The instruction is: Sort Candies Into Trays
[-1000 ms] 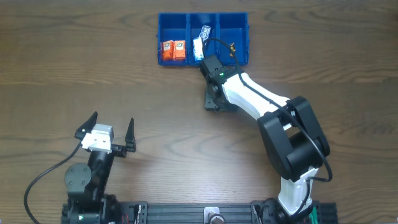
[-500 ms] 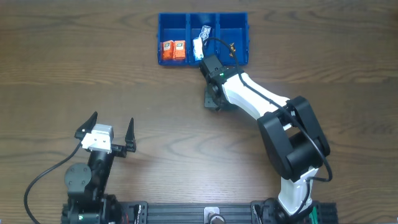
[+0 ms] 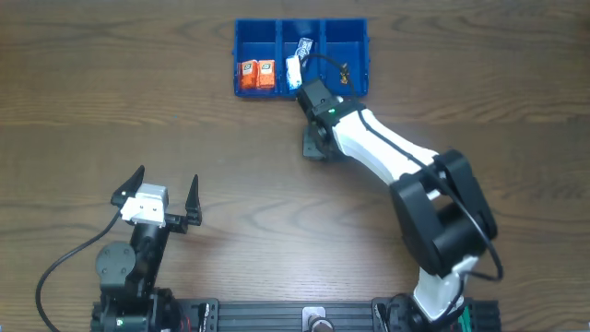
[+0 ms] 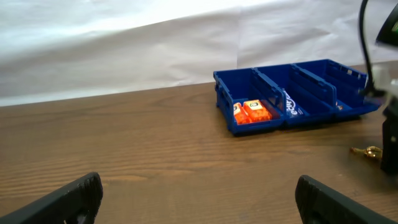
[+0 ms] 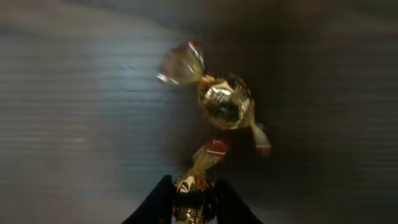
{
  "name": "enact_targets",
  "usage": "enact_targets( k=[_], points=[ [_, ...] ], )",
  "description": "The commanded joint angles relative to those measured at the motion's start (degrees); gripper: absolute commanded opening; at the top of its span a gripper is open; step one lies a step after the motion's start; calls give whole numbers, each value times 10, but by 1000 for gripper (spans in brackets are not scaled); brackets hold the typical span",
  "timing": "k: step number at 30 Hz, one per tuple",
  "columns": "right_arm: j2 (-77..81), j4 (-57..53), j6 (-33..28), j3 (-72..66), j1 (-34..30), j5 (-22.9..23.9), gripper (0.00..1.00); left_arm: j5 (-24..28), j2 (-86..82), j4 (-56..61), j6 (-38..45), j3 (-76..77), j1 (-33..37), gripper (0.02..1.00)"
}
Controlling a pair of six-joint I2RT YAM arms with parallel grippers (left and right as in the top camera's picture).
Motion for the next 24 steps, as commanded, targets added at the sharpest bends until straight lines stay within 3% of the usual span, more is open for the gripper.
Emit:
enact_targets(
  k=[1, 5, 7, 12, 15, 24],
  points=[
    [-87, 7, -35, 36, 3, 78, 202, 10, -3, -18, 6, -14, -1, 996],
    [-102, 19, -53, 91, 0, 167, 209, 10, -3, -18, 6, -14, -1, 996],
    [-99, 30, -66, 123, -10, 189, 211, 10, -3, -18, 6, -14, -1, 996],
    [-77, 59, -81, 182, -57, 185, 211, 10, -3, -18, 6, -14, -1, 993],
    [-56, 80, -114, 199, -85, 151, 213, 10, -3, -18, 6, -14, -1, 993],
    [23, 121, -143, 200, -96, 141, 211, 10, -3, -18, 6, -14, -1, 996]
  ],
)
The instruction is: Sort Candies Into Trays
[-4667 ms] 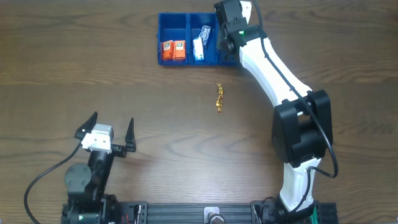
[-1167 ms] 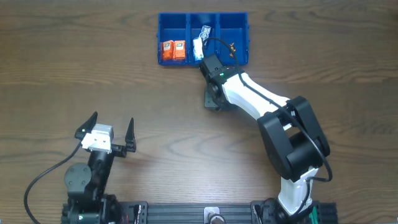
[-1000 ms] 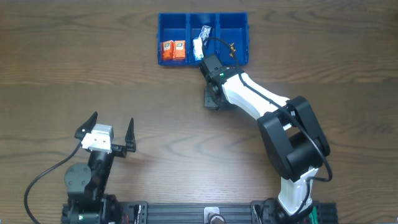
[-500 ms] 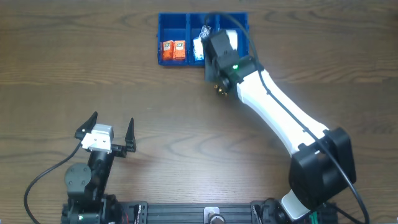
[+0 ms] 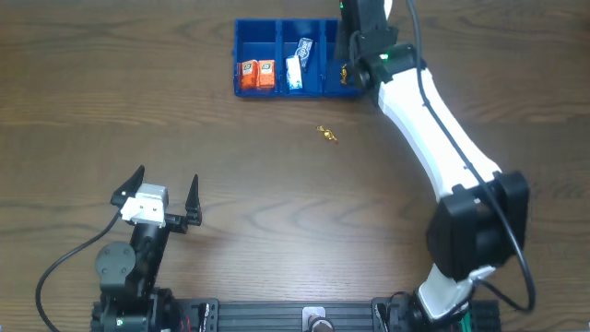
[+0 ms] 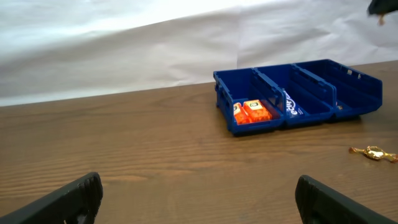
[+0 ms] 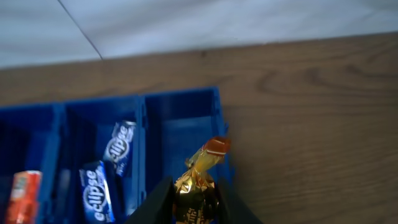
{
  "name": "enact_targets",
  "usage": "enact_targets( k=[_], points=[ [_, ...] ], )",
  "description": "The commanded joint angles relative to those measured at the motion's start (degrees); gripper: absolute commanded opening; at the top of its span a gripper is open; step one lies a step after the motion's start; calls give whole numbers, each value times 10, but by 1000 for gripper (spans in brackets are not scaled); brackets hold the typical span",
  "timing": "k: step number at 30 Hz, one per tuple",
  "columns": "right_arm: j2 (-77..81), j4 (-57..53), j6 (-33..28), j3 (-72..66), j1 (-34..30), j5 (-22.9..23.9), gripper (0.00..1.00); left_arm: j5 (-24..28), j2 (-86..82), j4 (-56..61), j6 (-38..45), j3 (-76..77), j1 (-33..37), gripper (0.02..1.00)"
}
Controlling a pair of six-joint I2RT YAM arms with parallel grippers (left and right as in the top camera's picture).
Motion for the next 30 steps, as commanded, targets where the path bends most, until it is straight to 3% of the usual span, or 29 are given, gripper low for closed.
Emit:
enact_targets(
  k=[1, 12, 15, 18, 21, 22, 30],
  points=[
    [58, 9, -24, 5, 3, -6, 211, 10, -3, -18, 6, -14, -1, 996],
    [97, 20, -24, 5, 3, -6, 222, 10, -3, -18, 6, -14, -1, 996],
    [97, 20, -24, 5, 3, -6, 386, 10, -3, -18, 6, -14, -1, 996],
    [97, 20, -24, 5, 3, -3, 741, 10, -3, -18, 6, -14, -1, 993],
    [97, 18, -24, 5, 3, -2, 963, 10, -3, -18, 6, -14, -1, 996],
    [97, 15, -24, 5, 3, -2, 1000, 10, -3, -18, 6, -14, -1, 998],
    [63, -56, -19, 5, 15, -14, 1000, 10, -3, -18, 6, -14, -1, 996]
  ],
)
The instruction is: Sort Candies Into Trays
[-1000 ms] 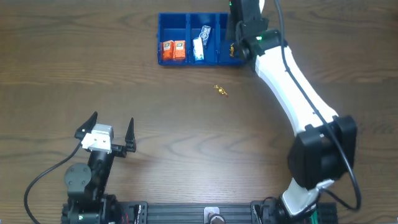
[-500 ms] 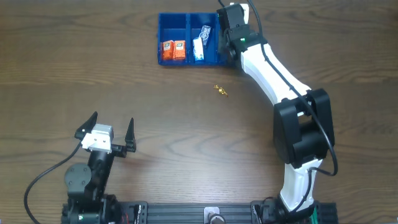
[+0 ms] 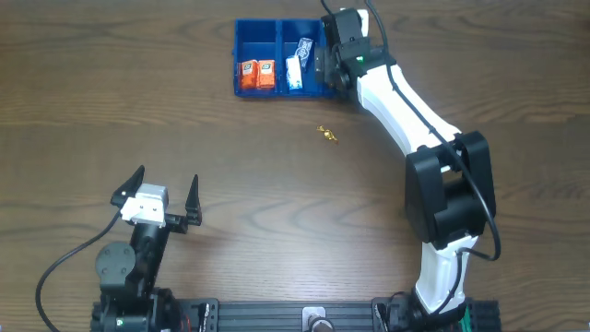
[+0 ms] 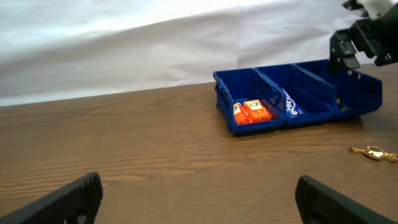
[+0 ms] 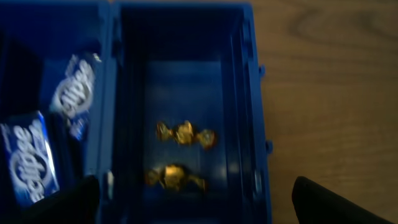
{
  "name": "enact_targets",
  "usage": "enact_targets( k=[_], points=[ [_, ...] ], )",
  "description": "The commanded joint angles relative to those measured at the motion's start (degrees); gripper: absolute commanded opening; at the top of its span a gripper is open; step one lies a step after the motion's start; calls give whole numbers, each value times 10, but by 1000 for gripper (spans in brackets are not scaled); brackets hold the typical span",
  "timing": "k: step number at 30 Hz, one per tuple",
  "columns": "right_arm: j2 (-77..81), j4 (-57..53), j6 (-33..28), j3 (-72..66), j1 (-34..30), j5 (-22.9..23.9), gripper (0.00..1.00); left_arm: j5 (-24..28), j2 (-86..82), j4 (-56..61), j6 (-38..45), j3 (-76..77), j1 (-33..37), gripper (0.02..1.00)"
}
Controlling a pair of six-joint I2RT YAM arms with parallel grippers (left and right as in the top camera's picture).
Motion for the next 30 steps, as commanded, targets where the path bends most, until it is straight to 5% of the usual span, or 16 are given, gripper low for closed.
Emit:
enact_targets(
  k=[1, 9, 13, 19, 30],
  points=[
    [-50, -52, 5, 5, 16, -15, 1000, 10, -3, -18, 6, -14, -1, 996],
    [-103, -197, 26, 1, 61, -73, 998, 10, -3, -18, 6, -14, -1, 996],
    [-102, -170, 12, -37, 72, -72, 998, 10, -3, -18, 6, -14, -1, 996],
    [-101, -118, -114, -86, 70, -74, 998, 10, -3, -18, 6, -14, -1, 996],
    [-35, -68, -85, -118, 66, -88, 987, 10, -3, -18, 6, -14, -1, 996]
  ],
)
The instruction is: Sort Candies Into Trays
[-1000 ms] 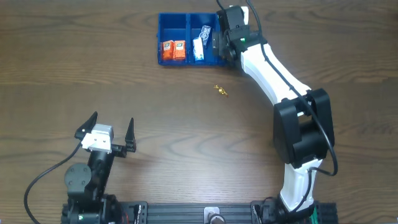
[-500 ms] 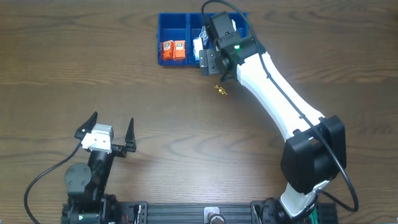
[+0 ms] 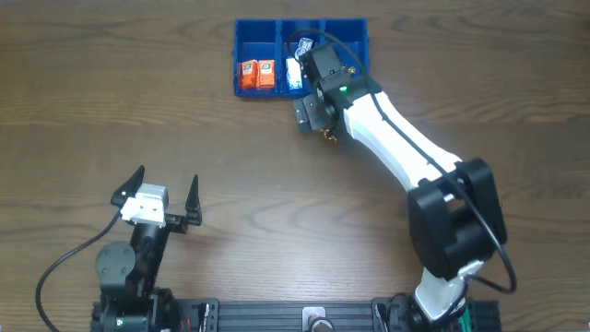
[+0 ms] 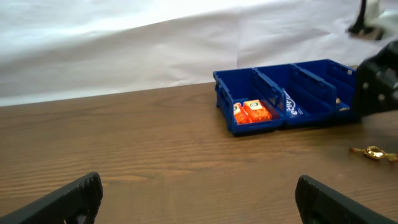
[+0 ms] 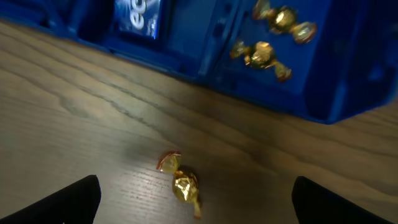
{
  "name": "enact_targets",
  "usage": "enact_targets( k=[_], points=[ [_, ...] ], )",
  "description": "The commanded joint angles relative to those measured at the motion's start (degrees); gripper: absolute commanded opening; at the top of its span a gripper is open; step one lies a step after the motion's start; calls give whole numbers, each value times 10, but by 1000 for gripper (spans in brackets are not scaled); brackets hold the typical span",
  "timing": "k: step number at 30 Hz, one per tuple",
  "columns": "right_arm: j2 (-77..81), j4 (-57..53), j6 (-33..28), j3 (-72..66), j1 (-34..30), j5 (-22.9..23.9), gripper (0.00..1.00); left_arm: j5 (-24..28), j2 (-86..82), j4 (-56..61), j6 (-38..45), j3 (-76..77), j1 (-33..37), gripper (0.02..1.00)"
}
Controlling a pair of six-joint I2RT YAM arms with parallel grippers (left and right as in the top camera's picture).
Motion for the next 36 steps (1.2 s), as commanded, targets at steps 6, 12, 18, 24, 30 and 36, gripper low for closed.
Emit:
enact_targets(
  k=[6, 12, 18, 24, 30, 36],
  points=[
    [70, 3, -25, -10, -6, -31, 978, 10, -4, -18, 6, -14, -1, 996],
    [70, -16, -39, -10, -10, -37, 967, 10, -4, -18, 6, -14, -1, 993],
    [72, -15, -49, -10, -15, -37, 884, 10, -4, -18, 6, -14, -1, 996],
    [86, -5, -49, -10, -15, -37, 831, 10, -4, -18, 6, -14, -1, 996],
    [89, -3, -47, -11, -15, -37, 766, 10, -4, -18, 6, -14, -1, 996],
    [90, -3, -46, -15, -15, -39, 660, 10, -4, -18, 6, -14, -1, 993]
  ],
)
